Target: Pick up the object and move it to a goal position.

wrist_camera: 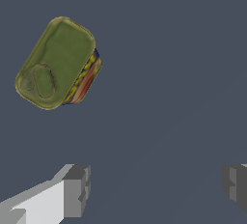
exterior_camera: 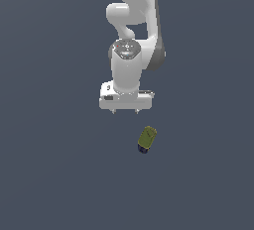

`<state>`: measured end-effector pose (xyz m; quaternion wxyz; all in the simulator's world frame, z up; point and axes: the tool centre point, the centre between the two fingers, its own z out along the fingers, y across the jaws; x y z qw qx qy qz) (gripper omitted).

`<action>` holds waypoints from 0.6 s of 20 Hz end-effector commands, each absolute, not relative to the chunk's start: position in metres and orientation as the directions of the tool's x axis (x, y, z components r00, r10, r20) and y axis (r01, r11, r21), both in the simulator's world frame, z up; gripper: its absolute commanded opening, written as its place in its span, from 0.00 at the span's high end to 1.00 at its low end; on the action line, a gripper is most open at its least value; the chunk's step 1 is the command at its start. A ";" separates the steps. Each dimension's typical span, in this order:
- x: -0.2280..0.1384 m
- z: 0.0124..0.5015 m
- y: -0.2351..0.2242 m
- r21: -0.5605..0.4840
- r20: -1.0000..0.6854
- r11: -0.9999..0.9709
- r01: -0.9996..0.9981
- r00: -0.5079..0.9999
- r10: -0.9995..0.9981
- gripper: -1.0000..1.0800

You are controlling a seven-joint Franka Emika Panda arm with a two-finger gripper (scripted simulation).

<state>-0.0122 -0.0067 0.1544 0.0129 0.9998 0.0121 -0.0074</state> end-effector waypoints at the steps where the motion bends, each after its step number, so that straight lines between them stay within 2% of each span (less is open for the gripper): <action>1: -0.013 0.152 -0.005 0.028 -0.017 -0.999 0.028 0.999 0.027 0.04; 12: -0.003 0.149 0.003 0.025 -0.013 -0.999 -0.030 0.999 -0.030 0.04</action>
